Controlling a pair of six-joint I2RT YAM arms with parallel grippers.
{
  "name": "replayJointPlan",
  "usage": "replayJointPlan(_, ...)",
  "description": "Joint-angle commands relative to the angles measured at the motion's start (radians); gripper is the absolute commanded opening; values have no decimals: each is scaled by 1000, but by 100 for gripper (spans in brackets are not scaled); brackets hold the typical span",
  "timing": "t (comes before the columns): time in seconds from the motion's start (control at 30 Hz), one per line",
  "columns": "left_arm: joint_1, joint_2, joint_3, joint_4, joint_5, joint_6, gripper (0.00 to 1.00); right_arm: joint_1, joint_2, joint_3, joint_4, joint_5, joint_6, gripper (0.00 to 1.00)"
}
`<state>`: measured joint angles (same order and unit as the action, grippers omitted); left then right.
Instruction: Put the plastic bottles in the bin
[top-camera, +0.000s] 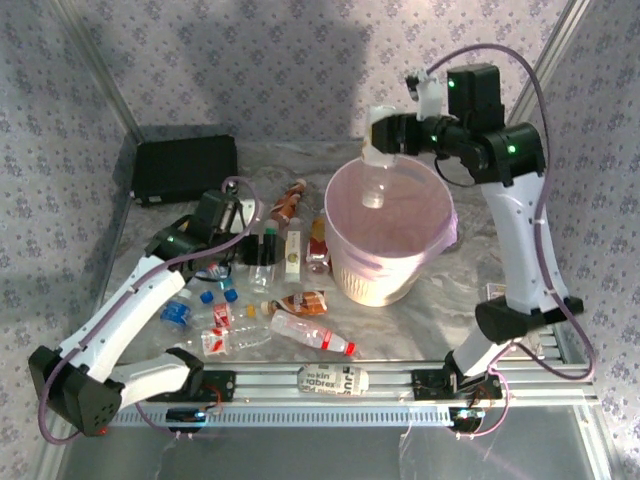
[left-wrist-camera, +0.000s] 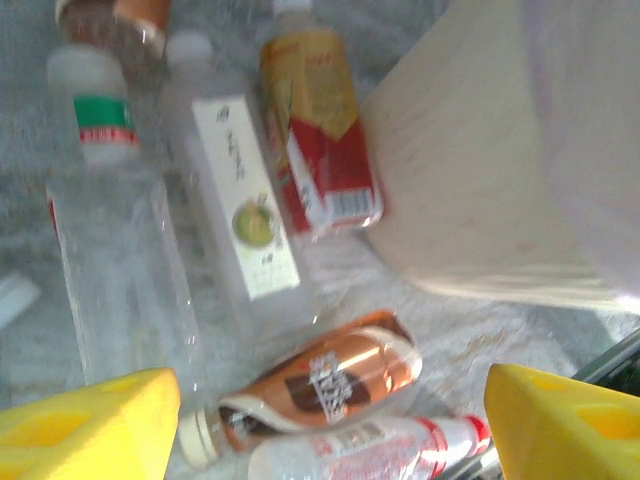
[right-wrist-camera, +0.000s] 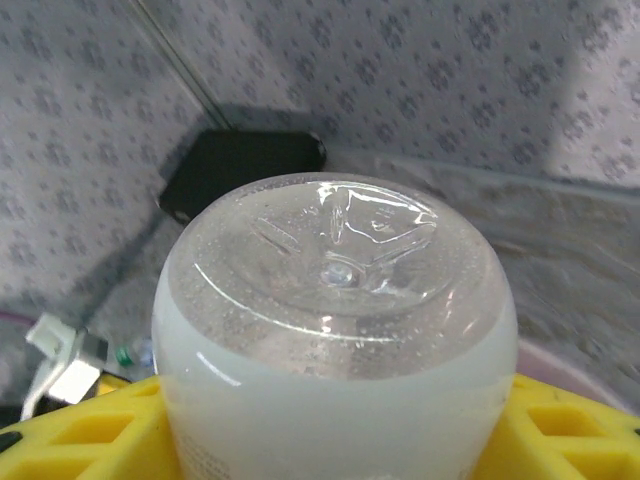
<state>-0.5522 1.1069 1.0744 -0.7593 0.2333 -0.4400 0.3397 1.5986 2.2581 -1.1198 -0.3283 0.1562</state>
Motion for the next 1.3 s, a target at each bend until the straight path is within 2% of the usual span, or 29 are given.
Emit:
replayJointPlan(0.0, -32, -55, -26, -59, -19, -87, 79, 21, -54, -108, -94, 86, -94, 63)
replayJointPlan(0.17, -75, -73, -48, -134, -52, -143, 78, 44, -96, -304, -66, 173, -100, 63)
replayJointPlan(0.3, -110, -102, -93, -128, -71, -254, 76, 63, -91, -431, -8, 224, -89, 63)
replayJointPlan(0.57, -184, -178, -235, -62, -110, -502, 74, 75, -39, -592, 109, 245, -66, 64)
replayJointPlan(0.63, -205, -197, -259, -52, -129, -558, 73, 73, -36, -620, 132, 240, -61, 68)
replayJointPlan(0.8, -255, -191, -259, -97, -184, -597, 73, 70, -44, -641, 149, 226, -66, 82)
replayJointPlan(0.97, -263, -188, -239, -167, -223, -576, 74, 64, -69, -638, 143, 211, -79, 86)
replayJointPlan(1.1, -292, -152, -222, -145, -203, -582, 76, 61, -84, -620, 134, 207, -85, 88)
replayJointPlan(1.17, -325, -134, -225, -103, -204, -652, 76, 59, -93, -607, 126, 213, -87, 88)
replayJointPlan(1.27, -368, -125, -274, -3, -202, -839, 75, 57, -106, -592, 114, 226, -84, 89)
